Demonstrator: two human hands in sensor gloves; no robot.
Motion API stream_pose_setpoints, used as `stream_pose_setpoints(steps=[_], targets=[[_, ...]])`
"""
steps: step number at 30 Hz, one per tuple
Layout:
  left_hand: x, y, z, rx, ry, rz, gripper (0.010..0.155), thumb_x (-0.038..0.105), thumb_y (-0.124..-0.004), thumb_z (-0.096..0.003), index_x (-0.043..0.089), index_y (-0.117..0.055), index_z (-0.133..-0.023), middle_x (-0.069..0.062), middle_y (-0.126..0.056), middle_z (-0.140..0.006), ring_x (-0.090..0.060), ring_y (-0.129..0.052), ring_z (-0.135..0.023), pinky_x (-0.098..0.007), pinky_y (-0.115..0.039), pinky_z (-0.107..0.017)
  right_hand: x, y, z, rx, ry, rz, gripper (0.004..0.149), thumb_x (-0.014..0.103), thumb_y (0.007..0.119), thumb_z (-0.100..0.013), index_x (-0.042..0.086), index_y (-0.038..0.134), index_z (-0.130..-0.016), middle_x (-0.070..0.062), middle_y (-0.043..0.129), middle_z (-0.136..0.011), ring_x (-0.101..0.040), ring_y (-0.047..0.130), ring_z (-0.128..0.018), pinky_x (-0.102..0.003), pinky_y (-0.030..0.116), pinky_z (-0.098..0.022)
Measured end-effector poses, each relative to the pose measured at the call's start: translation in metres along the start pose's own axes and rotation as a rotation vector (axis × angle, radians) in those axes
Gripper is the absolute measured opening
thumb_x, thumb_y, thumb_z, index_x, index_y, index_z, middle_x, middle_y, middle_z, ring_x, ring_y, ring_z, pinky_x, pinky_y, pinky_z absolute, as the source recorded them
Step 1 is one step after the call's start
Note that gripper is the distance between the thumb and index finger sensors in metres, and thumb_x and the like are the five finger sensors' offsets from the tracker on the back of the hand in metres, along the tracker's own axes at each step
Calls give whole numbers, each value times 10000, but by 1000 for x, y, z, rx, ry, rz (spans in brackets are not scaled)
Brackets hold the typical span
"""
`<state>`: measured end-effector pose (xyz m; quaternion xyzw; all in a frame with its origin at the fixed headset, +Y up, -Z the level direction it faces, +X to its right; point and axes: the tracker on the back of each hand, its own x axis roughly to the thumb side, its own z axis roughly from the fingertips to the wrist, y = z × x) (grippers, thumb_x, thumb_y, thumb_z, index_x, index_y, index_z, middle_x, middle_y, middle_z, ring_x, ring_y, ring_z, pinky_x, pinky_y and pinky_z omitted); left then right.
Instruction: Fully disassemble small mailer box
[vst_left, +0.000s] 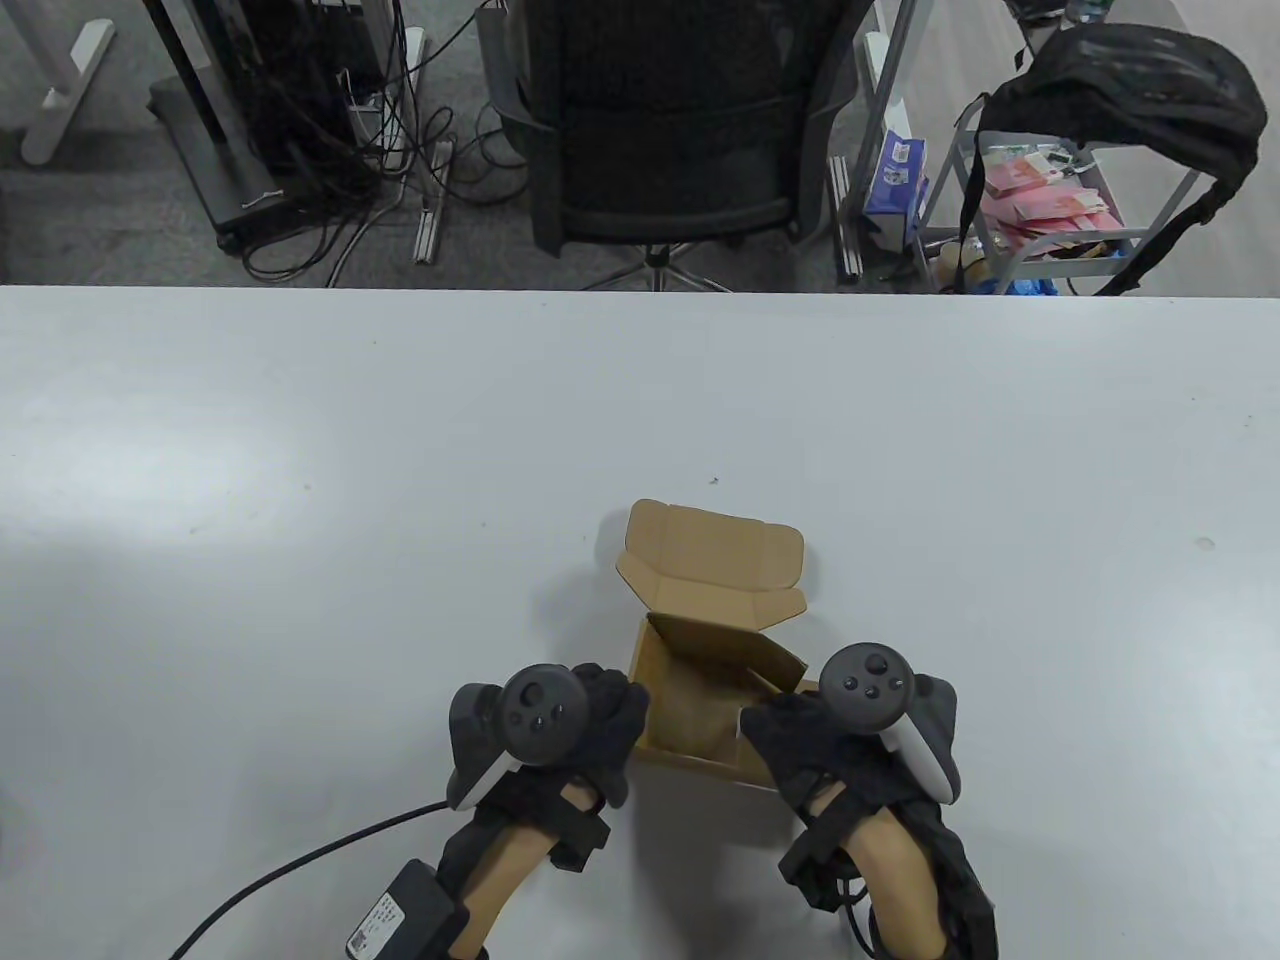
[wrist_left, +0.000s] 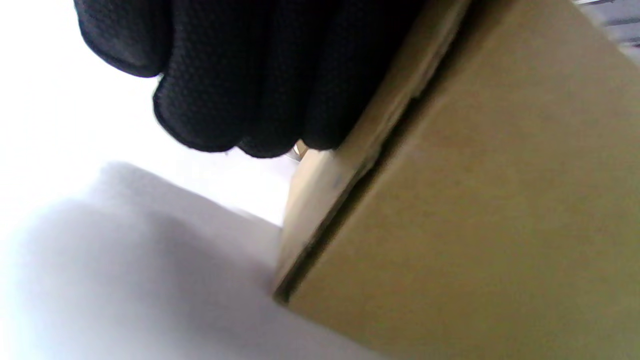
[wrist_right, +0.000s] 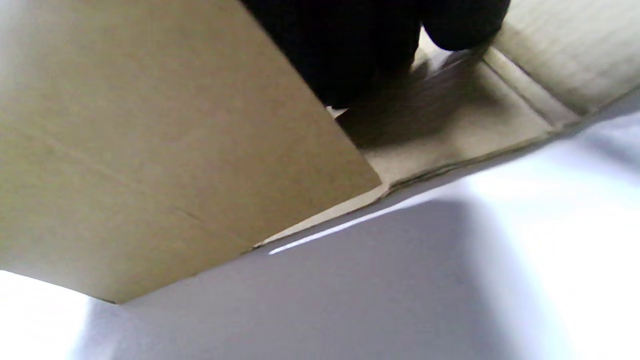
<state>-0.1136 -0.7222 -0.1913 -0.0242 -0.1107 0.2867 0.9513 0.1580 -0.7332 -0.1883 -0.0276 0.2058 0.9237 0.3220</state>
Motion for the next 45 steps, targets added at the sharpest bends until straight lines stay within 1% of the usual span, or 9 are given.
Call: stream_pose_setpoints(steps=[13, 17, 19, 21, 24, 28, 33, 38, 45], targets=[[-18, 2, 0, -56, 24, 155, 628, 571, -665, -467, 104, -883, -827, -188, -887, -869, -428, -923, -721, -640, -687, -584, -9, -3, -1, 37, 9, -60, 633, 526, 654, -379, 75, 852, -777, -69, 689, -949, -319, 494, -938, -515, 493, -654], [7, 27, 14, 297, -151, -46, 698, 648, -636, -450, 190, -735, -967, -122, -709, -1043, -444, -794, -871, -640, -627, -643, -8, -2, 0, 42, 9, -46, 628, 521, 656, -379, 77, 848, -780, -58, 670, -952, -310, 477, -940, -510, 480, -655], [34, 36, 19, 352, -318, -118, 675, 669, -614, -448, 253, -767, -957, -52, -704, -1075, -430, -743, -934, -634, -604, -677, -9, -3, -1, 48, 11, -54, 627, 520, 656, -379, 78, 849, -779, -57, 671, -950, -307, 477, -938, -503, 477, -656], [62, 34, 16, 177, -480, -145, 634, 659, -609, -457, 290, -817, -929, 15, -683, -1110, -389, -647, -1024, -642, -516, -727, -11, -3, -2, 56, 17, -67, 624, 521, 655, -379, 83, 850, -778, -51, 671, -948, -298, 474, -936, -498, 473, -655], [89, 14, 6, -138, -506, -171, 624, 628, -624, -457, 262, -851, -910, 58, -633, -1148, -357, -471, -1114, -646, -361, -791, -13, -4, -3, 67, 14, -79, 622, 520, 656, -379, 87, 846, -783, -40, 659, -953, -289, 462, -938, -489, 462, -657], [100, -18, -9, -295, -520, -397, 622, 641, -606, -451, 281, -873, -882, 113, -630, -1146, -317, -416, -1136, -619, -334, -806, -15, -4, -3, 81, 12, -95, 616, 514, 660, -380, 89, 842, -788, -29, 651, -958, -277, 450, -941, -478, 452, -661], [100, -34, -15, -313, -510, -465, 656, 652, -612, -428, 214, -937, -792, 103, -671, -1123, -302, -421, -1137, -615, -320, -810, -15, -4, -3, 84, 16, -90, 605, 505, 663, -381, 92, 845, -784, -26, 652, -954, -274, 453, -938, -477, 456, -657], [92, -26, -16, -272, -496, -506, 680, 683, -570, -413, 235, -935, -770, 73, -757, -1071, -324, -496, -1112, -615, -349, -805, -15, -4, -3, 86, 17, -94, 604, 508, 660, -383, 100, 836, -791, -19, 642, -959, -269, 445, -940, -472, 455, -659], [70, 9, 0, -50, -502, -353, 671, 671, -588, -417, 206, -929, -761, 49, -800, -1037, -351, -596, -1065, -625, -423, -782, -16, -3, -3, 86, 19, -96, 602, 510, 660, -383, 104, 835, -792, -14, 640, -960, -265, 442, -942, -466, 451, -661]])
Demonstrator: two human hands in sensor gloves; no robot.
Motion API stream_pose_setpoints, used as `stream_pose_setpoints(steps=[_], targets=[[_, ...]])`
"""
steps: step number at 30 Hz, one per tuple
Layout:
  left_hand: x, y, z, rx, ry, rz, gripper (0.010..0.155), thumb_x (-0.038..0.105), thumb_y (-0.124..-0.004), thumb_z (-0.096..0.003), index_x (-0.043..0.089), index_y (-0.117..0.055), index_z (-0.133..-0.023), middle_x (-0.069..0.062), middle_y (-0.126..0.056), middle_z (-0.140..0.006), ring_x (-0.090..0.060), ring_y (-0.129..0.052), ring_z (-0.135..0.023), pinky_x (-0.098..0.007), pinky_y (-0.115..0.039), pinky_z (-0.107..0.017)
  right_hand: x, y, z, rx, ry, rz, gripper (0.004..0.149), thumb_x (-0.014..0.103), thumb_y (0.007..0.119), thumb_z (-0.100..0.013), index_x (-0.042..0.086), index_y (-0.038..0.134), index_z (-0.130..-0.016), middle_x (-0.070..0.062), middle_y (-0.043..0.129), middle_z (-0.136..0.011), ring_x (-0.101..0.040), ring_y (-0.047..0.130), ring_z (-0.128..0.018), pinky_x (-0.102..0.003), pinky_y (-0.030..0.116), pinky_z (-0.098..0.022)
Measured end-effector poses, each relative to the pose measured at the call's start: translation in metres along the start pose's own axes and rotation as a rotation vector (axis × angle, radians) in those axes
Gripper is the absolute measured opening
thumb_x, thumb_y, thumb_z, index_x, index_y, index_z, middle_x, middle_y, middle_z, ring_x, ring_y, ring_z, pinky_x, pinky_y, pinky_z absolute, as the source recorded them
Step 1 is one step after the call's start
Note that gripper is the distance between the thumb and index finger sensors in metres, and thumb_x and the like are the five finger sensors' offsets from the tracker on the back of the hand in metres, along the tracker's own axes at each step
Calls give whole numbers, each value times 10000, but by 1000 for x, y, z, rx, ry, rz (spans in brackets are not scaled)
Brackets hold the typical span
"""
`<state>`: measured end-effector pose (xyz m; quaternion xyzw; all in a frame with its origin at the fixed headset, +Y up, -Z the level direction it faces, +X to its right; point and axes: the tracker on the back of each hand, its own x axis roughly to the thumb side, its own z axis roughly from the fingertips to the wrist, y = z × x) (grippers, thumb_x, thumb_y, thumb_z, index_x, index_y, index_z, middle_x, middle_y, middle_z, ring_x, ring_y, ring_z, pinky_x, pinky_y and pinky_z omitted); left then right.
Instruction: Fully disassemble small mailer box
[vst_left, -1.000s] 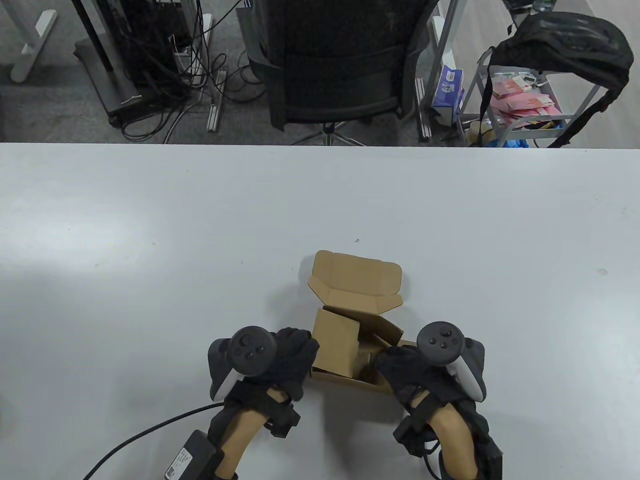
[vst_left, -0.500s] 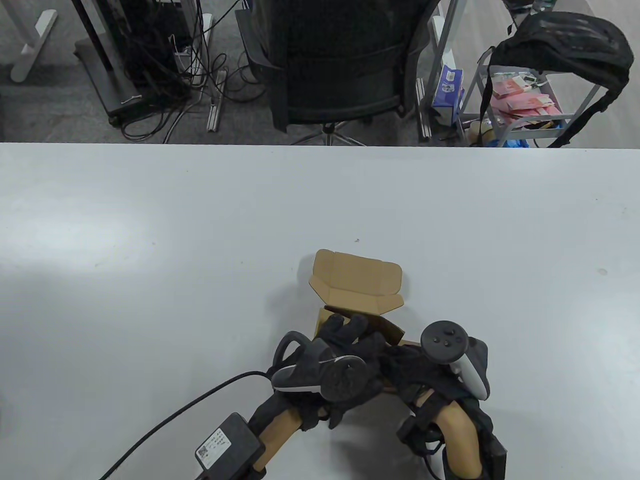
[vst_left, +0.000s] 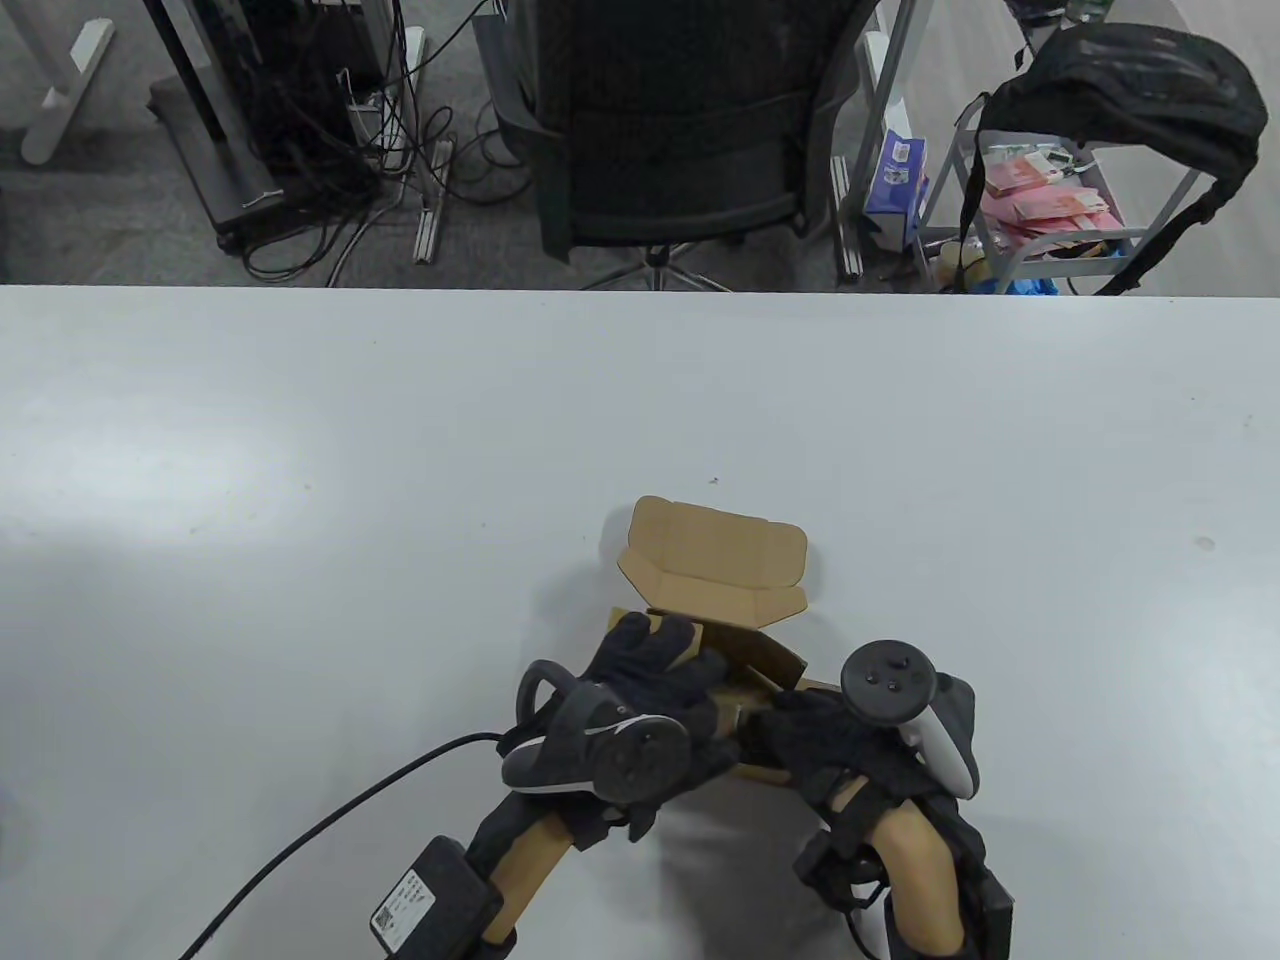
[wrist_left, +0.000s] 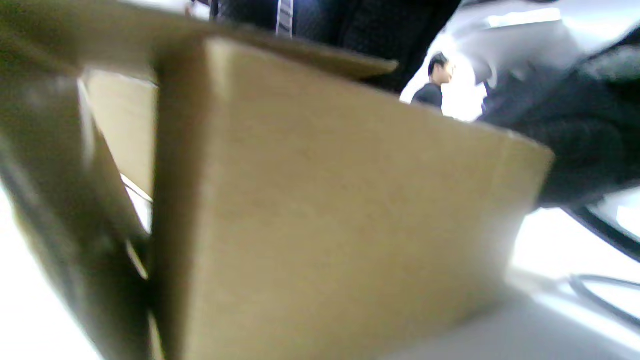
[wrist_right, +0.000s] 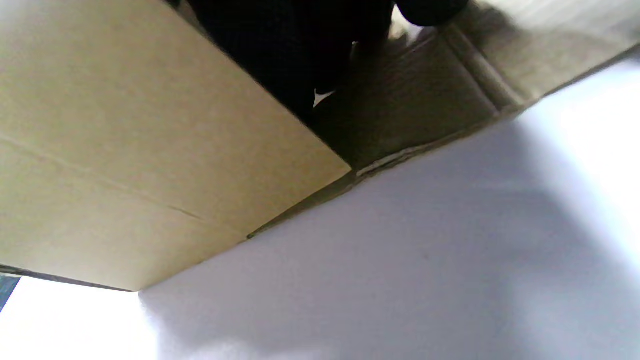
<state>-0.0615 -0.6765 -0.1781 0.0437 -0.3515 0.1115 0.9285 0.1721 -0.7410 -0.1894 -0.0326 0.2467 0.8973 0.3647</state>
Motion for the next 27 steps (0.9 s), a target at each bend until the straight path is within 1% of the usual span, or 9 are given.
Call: stream_pose_setpoints(steps=[3, 6, 9, 11, 14, 15, 20, 25, 27], targets=[[-20, 5, 14, 12, 53, 9, 674, 662, -595, -420, 184, -935, -753, 30, -802, -1031, -361, -621, -1045, -629, -430, -775, 0, 0, 0, -2, 2, 0, 603, 511, 661, -382, 104, 835, -791, -13, 639, -959, -264, 442, -941, -465, 449, -663], [-42, 7, 26, 13, 114, 0, 688, 670, -582, -422, 179, -960, -720, -1, -866, -974, -364, -642, -1032, -628, -438, -771, 1, 1, 0, -14, 11, 3, 601, 511, 663, -382, 105, 839, -788, -10, 643, -956, -260, 446, -940, -464, 451, -661], [-66, 10, 36, -12, 204, 61, 698, 663, -588, -425, 155, -972, -709, -29, -884, -947, -381, -637, -1026, -634, -419, -771, 2, 2, 0, -25, 16, 10, 602, 511, 664, -381, 102, 839, -786, -14, 643, -955, -265, 446, -939, -469, 450, -660], [-79, 16, 42, 30, 255, 75, 705, 659, -594, -425, 137, -985, -692, -60, -906, -910, -382, -650, -1015, -632, -427, -766, 2, 2, 0, -29, 17, 13, 603, 513, 665, -380, 103, 837, -786, -14, 643, -954, -267, 447, -939, -470, 451, -660], [-100, 22, 52, 32, 421, 4, 701, 665, -589, -438, 157, -991, -708, -67, -932, -884, -384, -606, -1036, -622, -421, -771, 2, 2, 0, -31, 16, 22, 602, 517, 667, -381, 107, 836, -787, -11, 641, -955, -265, 447, -940, -469, 453, -660], [-108, 21, 56, -6, 488, -7, 701, 666, -587, -441, 164, -984, -728, -65, -924, -896, -395, -591, -1041, -627, -412, -772, 3, 2, 0, -32, 13, 30, 600, 517, 672, -381, 106, 835, -787, -14, 641, -955, -269, 449, -940, -472, 455, -660], [-129, 4, 61, -137, 597, 76, 698, 659, -598, -449, 177, -973, -787, -79, -939, -886, -394, -610, -1035, -625, -415, -771, 13, 5, 3, -72, -8, 92, 609, 506, 711, -376, 68, 846, -777, -74, 669, -946, -335, 493, -926, -516, 491, -648], [-134, -6, 59, -254, 642, 113, 696, 654, -599, -455, 175, -962, -806, -81, -931, -896, -396, -710, -983, -629, -471, -752, 24, 5, 8, -123, -65, 174, 596, 498, 772, -356, 47, 910, -721, -145, 793, -891, -411, 641, -874, -572, 582, -596], [-132, -5, 59, -241, 646, 124, 703, 648, -604, -454, 159, -958, -814, -99, -930, -899, -401, -713, -977, -631, -471, -750, 27, 5, 10, -130, -80, 186, 591, 495, 789, -349, 45, 924, -708, -160, 826, -872, -435, 690, -847, -584, 603, -576]])
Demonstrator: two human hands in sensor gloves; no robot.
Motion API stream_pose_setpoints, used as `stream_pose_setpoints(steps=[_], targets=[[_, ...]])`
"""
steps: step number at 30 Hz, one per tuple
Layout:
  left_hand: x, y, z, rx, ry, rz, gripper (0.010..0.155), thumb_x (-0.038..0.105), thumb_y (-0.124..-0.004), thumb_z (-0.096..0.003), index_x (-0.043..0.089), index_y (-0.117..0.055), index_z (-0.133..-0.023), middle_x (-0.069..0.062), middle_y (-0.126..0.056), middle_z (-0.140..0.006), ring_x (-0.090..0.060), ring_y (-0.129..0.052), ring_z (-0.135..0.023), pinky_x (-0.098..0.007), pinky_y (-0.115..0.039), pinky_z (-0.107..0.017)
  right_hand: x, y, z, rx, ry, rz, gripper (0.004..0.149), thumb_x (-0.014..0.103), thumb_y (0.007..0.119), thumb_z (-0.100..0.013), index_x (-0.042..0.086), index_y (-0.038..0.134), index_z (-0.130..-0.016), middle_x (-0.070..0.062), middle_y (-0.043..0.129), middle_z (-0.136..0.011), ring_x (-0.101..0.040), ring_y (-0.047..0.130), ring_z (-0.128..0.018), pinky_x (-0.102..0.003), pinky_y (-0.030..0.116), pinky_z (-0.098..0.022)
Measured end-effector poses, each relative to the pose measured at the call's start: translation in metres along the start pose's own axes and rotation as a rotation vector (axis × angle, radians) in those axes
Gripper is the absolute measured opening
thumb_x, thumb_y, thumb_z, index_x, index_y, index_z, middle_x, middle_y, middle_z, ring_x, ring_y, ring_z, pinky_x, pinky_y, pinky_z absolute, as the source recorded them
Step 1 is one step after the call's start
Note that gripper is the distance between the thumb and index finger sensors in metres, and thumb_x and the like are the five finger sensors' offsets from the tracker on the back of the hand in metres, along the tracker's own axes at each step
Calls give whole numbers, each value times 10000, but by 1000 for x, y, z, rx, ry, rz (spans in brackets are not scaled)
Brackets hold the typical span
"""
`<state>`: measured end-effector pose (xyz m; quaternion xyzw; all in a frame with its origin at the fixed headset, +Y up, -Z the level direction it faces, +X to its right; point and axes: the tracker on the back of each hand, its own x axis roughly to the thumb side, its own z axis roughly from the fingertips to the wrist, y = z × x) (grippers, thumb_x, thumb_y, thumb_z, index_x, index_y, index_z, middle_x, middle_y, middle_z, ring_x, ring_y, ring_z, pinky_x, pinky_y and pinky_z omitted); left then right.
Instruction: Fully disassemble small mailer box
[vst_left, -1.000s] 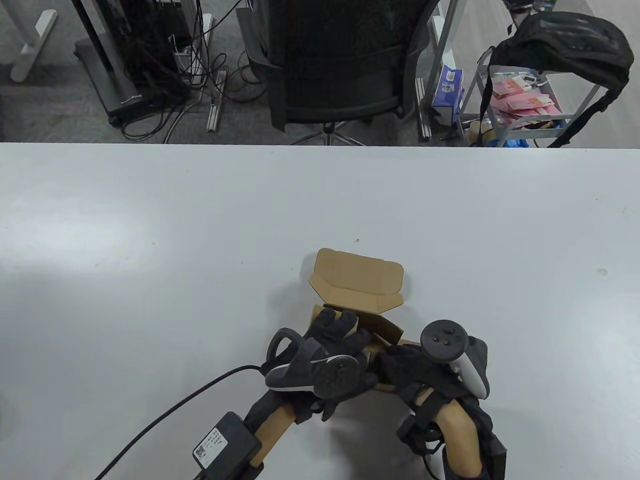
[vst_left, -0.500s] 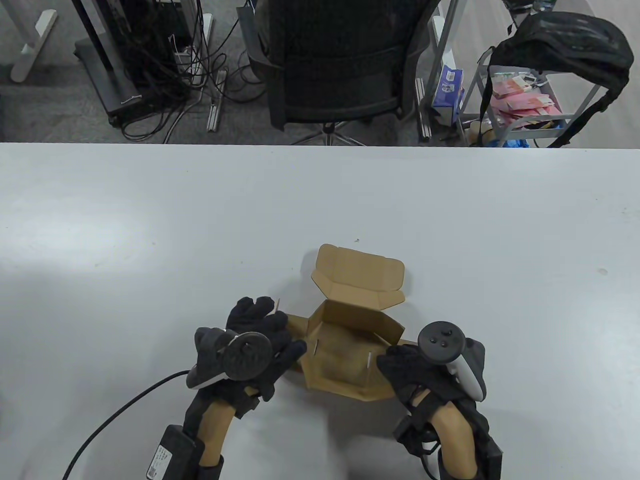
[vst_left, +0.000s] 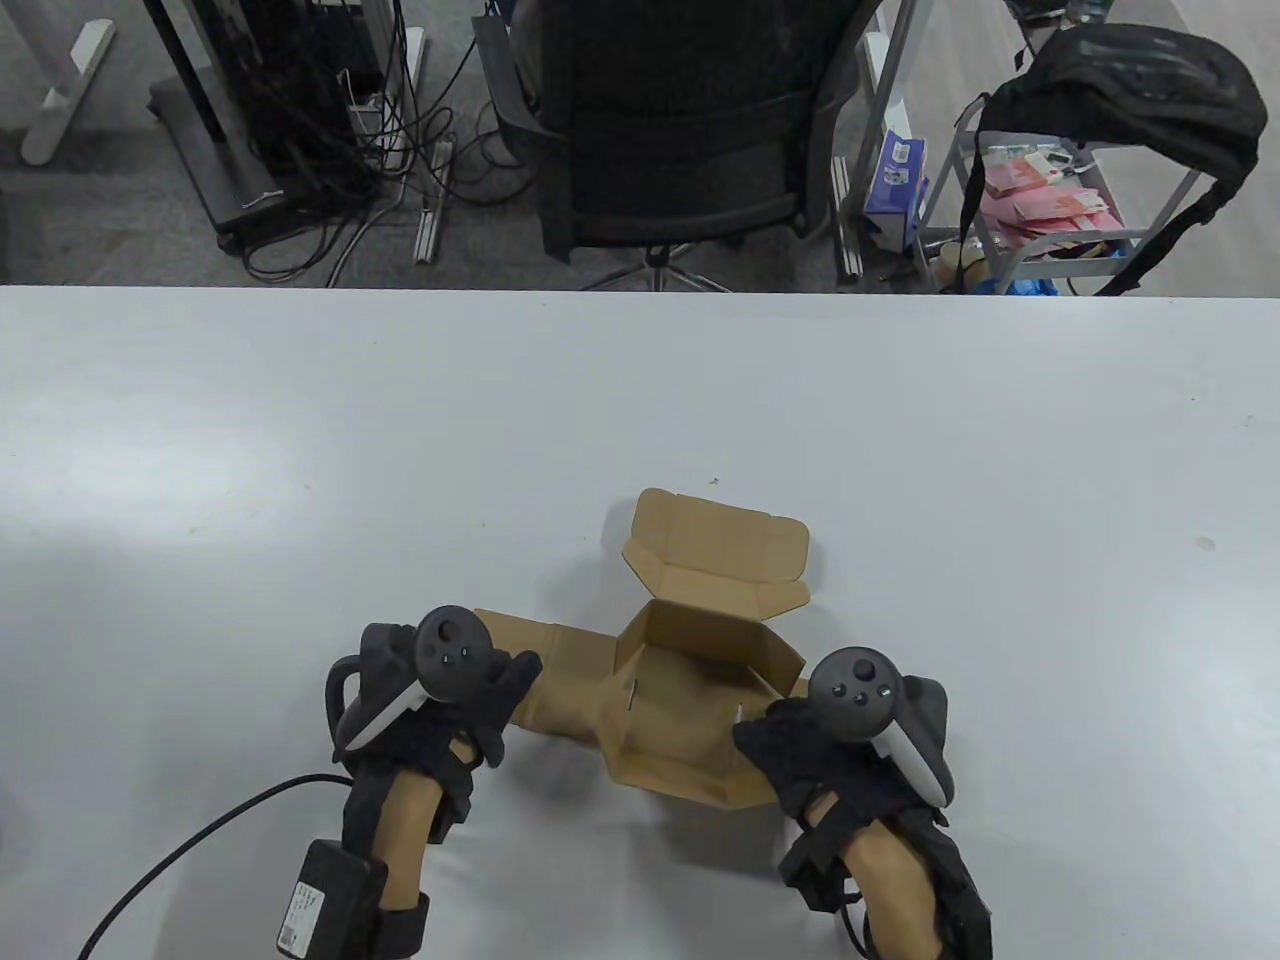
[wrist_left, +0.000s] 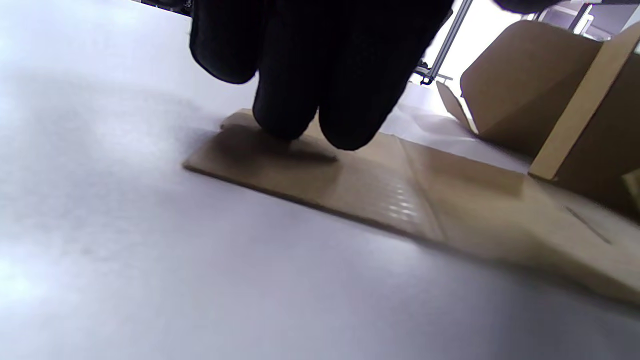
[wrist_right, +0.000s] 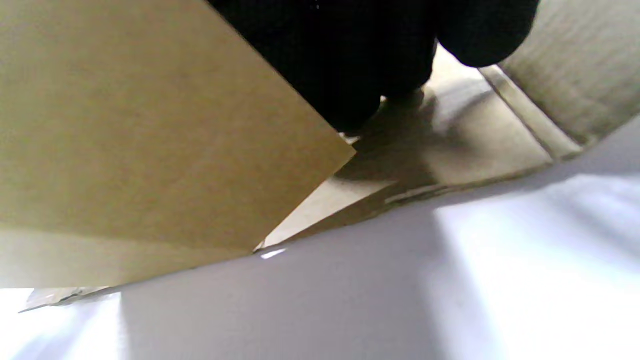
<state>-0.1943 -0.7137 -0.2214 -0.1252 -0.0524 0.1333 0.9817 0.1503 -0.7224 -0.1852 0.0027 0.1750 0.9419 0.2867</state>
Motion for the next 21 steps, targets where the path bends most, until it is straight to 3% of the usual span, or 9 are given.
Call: stream_pose_setpoints(steps=[2, 3, 5, 8, 11, 15, 21], targets=[[7, 4, 5, -34, -1, -21, 697, 643, -608, -459, 162, -934, -844, -100, -905, -931, -414, -693, -985, -639, -444, -757, 2, -1, 1, 0, -19, 3, 583, 490, 802, -346, 49, 927, -706, -162, 834, -870, -443, 719, -828, -590, 616, -563], [14, 11, 11, 10, -25, -58, 695, 651, -600, -460, 180, -919, -858, -82, -894, -947, -407, -687, -990, -634, -445, -760, 4, -1, 2, 1, -30, 1, 580, 486, 808, -344, 45, 932, -700, -166, 841, -864, -450, 731, -818, -595, 621, -554], [30, 25, 23, 201, -90, -108, 688, 654, -619, -451, 192, -901, -875, -73, -887, -957, -402, -736, -966, -635, -493, -744, 7, -1, 3, -4, -52, 10, 575, 486, 815, -342, 51, 934, -698, -165, 848, -861, -449, 745, -807, -590, 626, -552], [55, 39, 45, 486, -250, -133, 686, 673, -641, -436, 306, -711, -1011, -2, -748, -1077, -388, -680, -1016, -624, -525, -742, 9, -7, 5, -10, -87, -6, 564, 479, 835, -336, 57, 939, -695, -159, 852, -862, -448, 760, -797, -591, 629, -549], [70, 36, 52, 592, -406, -124, 615, 614, -681, -449, 397, -644, -1023, 84, -682, -1115, -332, -631, -1060, -603, -526, -755, 10, -13, 8, -36, -149, -19, 542, 452, 877, -329, 76, 926, -716, -140, 835, -885, -441, 761, -796, -587, 622, -557], [75, 26, 42, 541, -432, -190, 575, 514, -737, -457, 491, -590, -1013, 145, -640, -1127, -279, -609, -1080, -581, -527, -763, 16, -11, 10, -25, -200, 43, 581, 429, 932, -306, 122, 862, -794, -91, 742, -965, -416, 696, -847, -578, 582, -598], [68, 12, 26, 240, -429, -186, 702, 540, -829, -413, 511, -510, -1038, 152, -479, -1183, -286, -472, -1130, -602, -483, -775, 25, 1, 11, 43, -257, 163, 788, 450, 982, -251, 232, 663, -937, -2, 498, -1080, -369, 508, -948, -547, 474, -682]])
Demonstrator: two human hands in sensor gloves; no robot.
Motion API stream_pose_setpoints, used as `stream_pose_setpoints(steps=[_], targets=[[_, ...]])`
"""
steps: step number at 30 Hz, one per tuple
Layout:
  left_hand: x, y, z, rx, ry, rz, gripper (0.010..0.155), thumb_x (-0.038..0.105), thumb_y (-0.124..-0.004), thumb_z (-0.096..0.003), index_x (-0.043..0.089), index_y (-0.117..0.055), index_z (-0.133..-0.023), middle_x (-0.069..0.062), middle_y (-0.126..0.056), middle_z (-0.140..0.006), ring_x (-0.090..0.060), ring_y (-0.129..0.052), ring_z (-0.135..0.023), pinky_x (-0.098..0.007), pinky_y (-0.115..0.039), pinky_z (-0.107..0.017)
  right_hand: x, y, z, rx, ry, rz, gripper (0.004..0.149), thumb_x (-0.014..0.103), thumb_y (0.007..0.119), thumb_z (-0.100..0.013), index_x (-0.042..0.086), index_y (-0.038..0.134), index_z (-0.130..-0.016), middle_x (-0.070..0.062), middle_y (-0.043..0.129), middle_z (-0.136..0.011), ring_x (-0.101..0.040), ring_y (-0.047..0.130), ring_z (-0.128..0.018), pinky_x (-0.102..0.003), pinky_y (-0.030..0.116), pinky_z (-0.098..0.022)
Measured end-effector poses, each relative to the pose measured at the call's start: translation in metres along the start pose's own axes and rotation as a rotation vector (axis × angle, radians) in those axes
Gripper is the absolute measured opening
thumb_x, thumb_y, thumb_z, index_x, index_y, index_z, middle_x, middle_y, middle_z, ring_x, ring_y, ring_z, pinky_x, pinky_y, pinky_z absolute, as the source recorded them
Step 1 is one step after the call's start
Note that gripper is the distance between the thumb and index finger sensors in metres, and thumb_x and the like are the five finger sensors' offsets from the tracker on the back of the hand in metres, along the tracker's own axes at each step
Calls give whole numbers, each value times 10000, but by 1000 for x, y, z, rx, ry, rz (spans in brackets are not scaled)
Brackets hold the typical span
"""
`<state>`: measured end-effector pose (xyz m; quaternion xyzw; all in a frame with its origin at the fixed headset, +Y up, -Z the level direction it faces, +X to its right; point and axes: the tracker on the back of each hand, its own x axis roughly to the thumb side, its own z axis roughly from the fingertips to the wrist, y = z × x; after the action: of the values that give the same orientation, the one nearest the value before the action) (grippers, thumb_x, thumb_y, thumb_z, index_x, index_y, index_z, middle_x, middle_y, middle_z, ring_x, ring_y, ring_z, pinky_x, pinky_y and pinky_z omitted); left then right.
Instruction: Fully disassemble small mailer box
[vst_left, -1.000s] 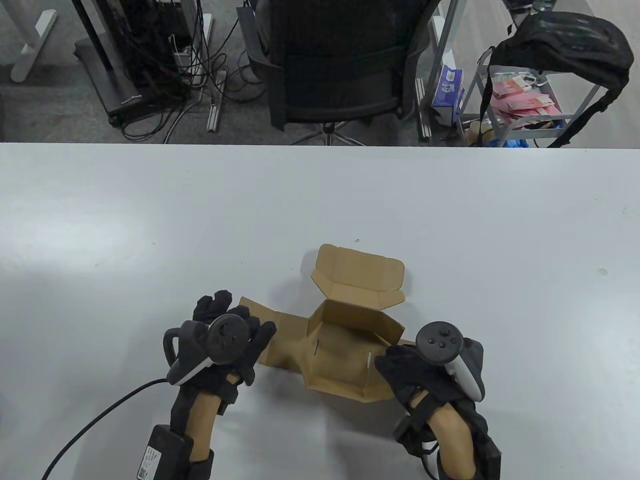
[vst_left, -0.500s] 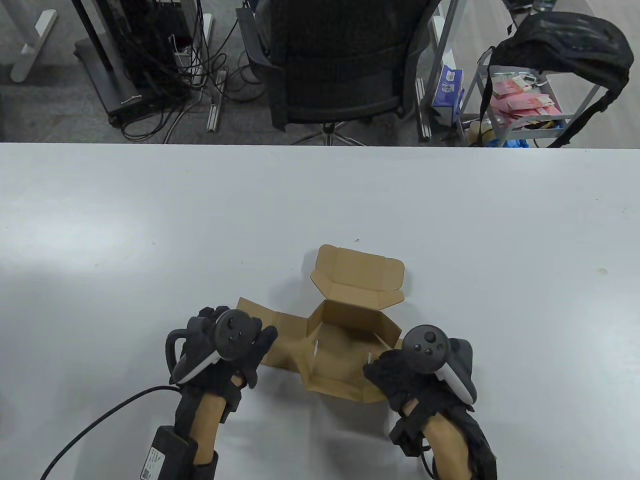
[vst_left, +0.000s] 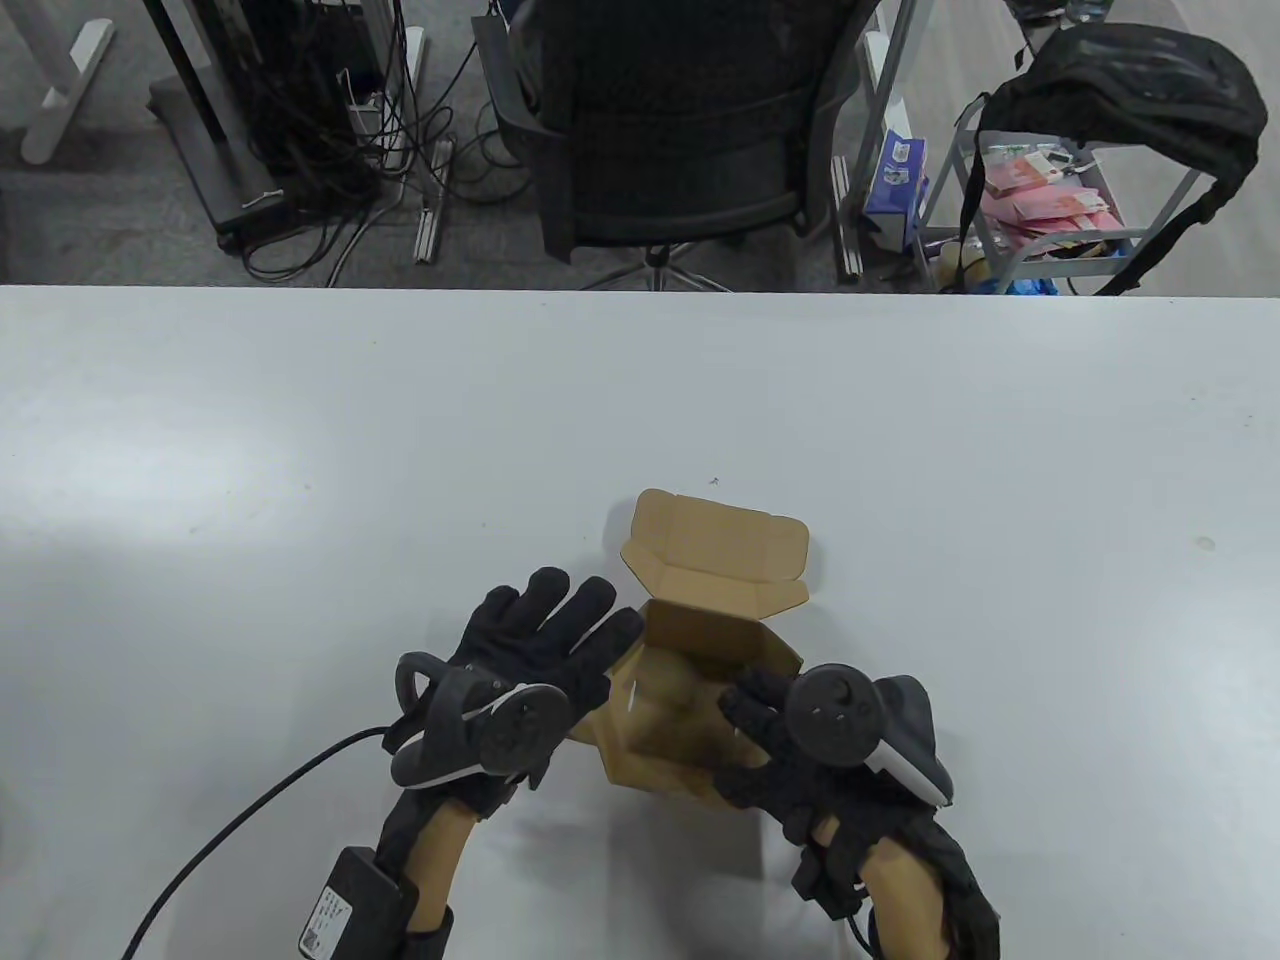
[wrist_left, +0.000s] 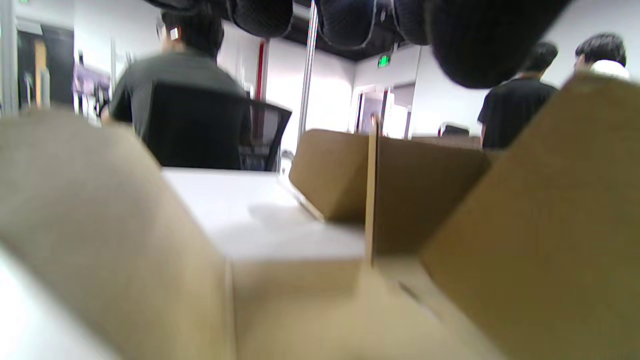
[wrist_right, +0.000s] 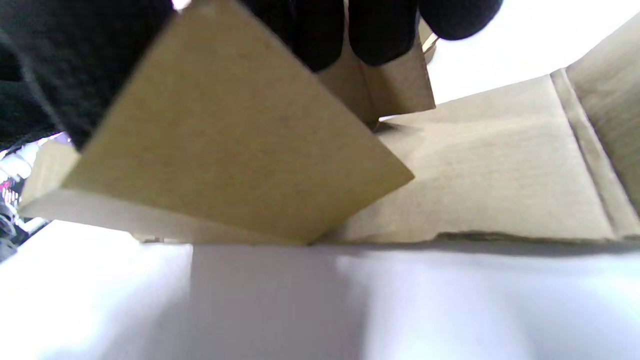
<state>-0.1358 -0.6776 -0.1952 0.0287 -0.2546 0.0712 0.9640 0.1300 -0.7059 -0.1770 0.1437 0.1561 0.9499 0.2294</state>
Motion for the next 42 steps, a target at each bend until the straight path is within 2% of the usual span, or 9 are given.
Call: stream_pose_setpoints(steps=[6, 9, 12, 20, 22, 27, 31, 38, 42], targets=[[1, -9, 0, -117, -9, -40, 845, 576, -913, -346, 489, -468, -1059, 127, -394, -1203, -328, -425, -1139, -619, -467, -778, 0, 6, 0, 1, 21, 67, 930, 475, 997, -212, 305, 508, -985, 64, 260, -1115, -357, 318, -1019, -551, 382, -727], [4, -15, -2, -184, -18, -14, 907, 610, -927, -321, 483, -431, -1070, 123, -332, -1211, -348, -380, -1144, -627, -441, -785, -4, 9, -2, 21, 38, 66, 956, 484, 998, -204, 317, 480, -989, 70, 205, -1114, -349, 217, -1046, -571, 325, -750], [10, -26, -6, -278, -26, -20, 936, 611, -942, -317, 475, -411, -1076, 120, -266, -1212, -366, -357, -1143, -630, -426, -788, -11, 15, -10, 70, 66, 82, 977, 489, 999, -197, 326, 452, -991, 67, 161, -1110, -337, 137, -1056, -588, 279, -762], [20, -54, -19, -405, -27, -55, 981, 618, -935, -318, 476, -329, -1076, 121, -113, -1184, -362, -314, -1138, -618, -404, -794, -21, 29, -25, 191, 139, 174, 1046, 521, 996, -176, 410, 333, -978, 69, -29, -1062, -280, -63, -1034, -576, 141, -788], [19, -61, -22, -452, -15, -43, 982, 622, -928, -321, 476, -316, -1075, 117, -102, -1183, -364, -303, -1137, -615, -394, -797, -24, 33, -30, 225, 165, 198, 1058, 527, 995, -171, 425, 315, -974, 59, -36, -1061, -277, -86, -1029, -573, 124, -790], [10, -66, -24, -491, 1, 19, 984, 648, -908, -319, 476, -306, -1078, 108, -105, -1187, -375, -296, -1134, -613, -385, -797, -32, 37, -39, 294, 205, 168, 1099, 559, 987, -154, 435, 256, -966, 41, -59, -1052, -283, -139, -1001, -553, 50, -783], [4, -71, -26, -545, 15, 79, 980, 650, -903, -330, 477, -295, -1080, 107, -94, -1186, -383, -285, -1131, -611, -370, -795, -35, 38, -41, 324, 218, 146, 1099, 568, 985, -156, 460, 233, -950, 50, -27, -1059, -289, -102, -1008, -523, 14, -757], [-2, -76, -30, -637, 62, 132, 977, 663, -897, -339, 475, -300, -1089, 93, -151, -1205, -321, -163, -1119, -571, -288, -793, -37, 33, -47, 369, 226, 240, 1096, 559, 986, -118, 523, 235, -916, 95, -34, -1052, -250, -42, -995, -491, 89, -748], [-3, -77, -31, -646, 68, 133, 975, 666, -897, -337, 480, -303, -1087, 107, -141, -1202, -305, -144, -1114, -561, -266, -793, -41, 30, -49, 370, 204, 249, 1091, 546, 989, -112, 548, 244, -909, 115, -28, -1050, -229, -15, -983, -471, 115, -736]])
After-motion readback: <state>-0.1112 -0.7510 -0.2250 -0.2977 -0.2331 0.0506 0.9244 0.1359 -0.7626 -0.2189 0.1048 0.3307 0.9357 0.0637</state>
